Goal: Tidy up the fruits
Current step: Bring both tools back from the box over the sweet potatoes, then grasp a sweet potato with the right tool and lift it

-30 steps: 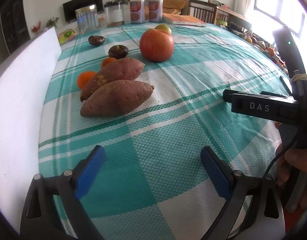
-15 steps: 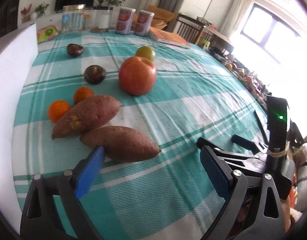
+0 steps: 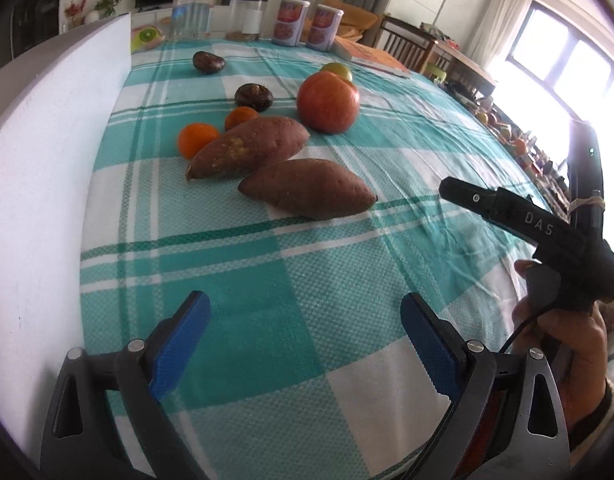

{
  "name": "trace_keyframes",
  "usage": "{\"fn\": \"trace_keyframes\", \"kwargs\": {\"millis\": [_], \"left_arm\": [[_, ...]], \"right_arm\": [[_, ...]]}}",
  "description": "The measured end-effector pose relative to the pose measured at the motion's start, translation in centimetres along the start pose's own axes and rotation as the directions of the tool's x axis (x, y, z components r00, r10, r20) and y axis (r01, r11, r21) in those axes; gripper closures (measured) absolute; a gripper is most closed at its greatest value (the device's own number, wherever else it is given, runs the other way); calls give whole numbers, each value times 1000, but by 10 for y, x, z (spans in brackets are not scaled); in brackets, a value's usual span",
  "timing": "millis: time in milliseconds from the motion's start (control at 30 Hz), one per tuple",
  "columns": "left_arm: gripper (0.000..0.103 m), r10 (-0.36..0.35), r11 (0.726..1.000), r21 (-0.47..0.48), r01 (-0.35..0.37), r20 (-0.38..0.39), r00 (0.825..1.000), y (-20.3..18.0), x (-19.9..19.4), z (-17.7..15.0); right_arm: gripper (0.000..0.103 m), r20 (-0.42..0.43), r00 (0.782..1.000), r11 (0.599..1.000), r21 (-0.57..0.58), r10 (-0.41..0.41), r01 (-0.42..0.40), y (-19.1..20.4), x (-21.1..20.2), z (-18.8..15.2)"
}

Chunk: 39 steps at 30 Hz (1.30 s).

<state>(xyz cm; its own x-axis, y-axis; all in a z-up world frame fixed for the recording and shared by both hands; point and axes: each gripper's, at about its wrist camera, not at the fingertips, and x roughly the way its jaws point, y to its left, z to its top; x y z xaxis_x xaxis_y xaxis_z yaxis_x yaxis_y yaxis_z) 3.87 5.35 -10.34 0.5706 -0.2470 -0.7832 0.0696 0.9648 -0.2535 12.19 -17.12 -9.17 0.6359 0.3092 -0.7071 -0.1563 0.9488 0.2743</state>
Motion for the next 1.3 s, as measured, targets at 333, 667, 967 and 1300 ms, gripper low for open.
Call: {"fn": "trace_keyframes", "kwargs": {"millis": [333,667,967,1300], "left_arm": [[6,3,1000,5,-3,-3,1000,-1,-8,-12],[6,-7,1000,5,7,1,1000,0,-13,-20],[6,69,997,-48,-63,139,988,0,0,48],[7,-161,987,48,156,125,979,-13,21,59]], "right_arm": [[25,-364,898,845,-371,248,-384,116,65,29],[58,-382,912,884,-361,151,-298,89,50,5],[58,-94,996,998,-62,-4,-2,-15,10,8],[59,-90,996,999,-31,-9,6,-15,14,6]]}}
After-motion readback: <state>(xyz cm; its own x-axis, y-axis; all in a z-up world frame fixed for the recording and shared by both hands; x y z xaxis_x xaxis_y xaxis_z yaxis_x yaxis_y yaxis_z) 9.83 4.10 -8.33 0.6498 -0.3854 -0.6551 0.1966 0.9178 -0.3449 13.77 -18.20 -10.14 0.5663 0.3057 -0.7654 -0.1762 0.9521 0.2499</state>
